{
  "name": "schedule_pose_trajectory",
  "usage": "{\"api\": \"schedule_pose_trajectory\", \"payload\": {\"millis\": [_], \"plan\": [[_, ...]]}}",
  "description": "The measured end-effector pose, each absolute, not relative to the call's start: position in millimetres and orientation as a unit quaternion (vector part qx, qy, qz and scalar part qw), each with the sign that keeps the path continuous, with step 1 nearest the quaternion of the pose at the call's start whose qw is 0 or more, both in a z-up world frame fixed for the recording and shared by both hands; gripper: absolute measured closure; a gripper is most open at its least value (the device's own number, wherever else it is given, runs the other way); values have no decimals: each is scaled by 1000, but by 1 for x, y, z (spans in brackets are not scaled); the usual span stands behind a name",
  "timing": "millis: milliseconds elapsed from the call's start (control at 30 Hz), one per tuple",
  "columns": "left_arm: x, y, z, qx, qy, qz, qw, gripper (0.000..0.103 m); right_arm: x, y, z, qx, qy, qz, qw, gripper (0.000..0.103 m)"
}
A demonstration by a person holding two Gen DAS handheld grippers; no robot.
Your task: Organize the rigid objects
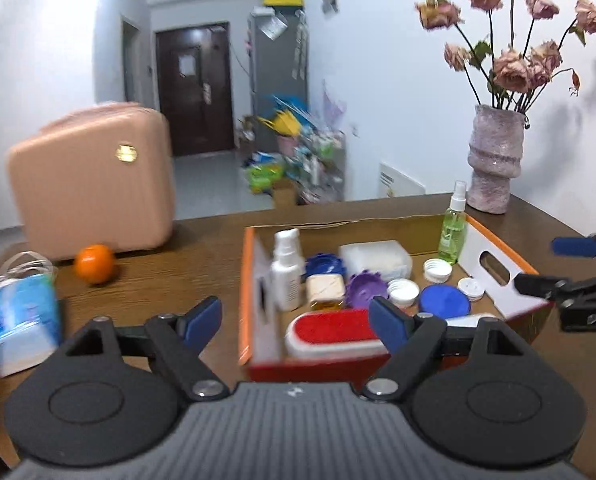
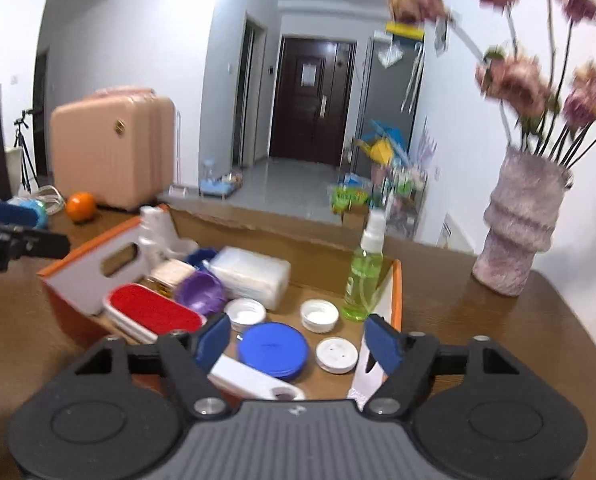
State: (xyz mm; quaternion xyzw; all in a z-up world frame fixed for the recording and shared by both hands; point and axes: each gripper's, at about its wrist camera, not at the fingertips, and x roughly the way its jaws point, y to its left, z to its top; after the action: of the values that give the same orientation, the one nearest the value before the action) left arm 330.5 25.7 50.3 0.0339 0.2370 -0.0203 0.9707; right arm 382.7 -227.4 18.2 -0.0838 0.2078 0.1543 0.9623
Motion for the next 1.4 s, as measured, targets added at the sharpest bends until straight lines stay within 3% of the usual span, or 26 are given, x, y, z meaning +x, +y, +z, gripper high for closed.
{"api": "schedule_pose_trajectory", "payload": {"millis": [333,533,667,833,1033,1400], "plan": [[190,43,52,48,130,28,990,0,263,-222,24,-35,166,139,976,17],[114,52,28,35,119,39,992,0,191,-220,4,-2,184,120,976,15],[74,54,12,25,142,51,988,0,142,-214,-15,-4,189,119,975,8],[25,51,-5,46,166,35,985,0,86,-208,-29,-15,194,122,973,6],[8,38,0,46,154,15,987,0,26,-221,-28,11,192,111,975,0],[12,26,7,27,145,-3,989,0,25,-206,-23,-26,175,121,977,0]]}}
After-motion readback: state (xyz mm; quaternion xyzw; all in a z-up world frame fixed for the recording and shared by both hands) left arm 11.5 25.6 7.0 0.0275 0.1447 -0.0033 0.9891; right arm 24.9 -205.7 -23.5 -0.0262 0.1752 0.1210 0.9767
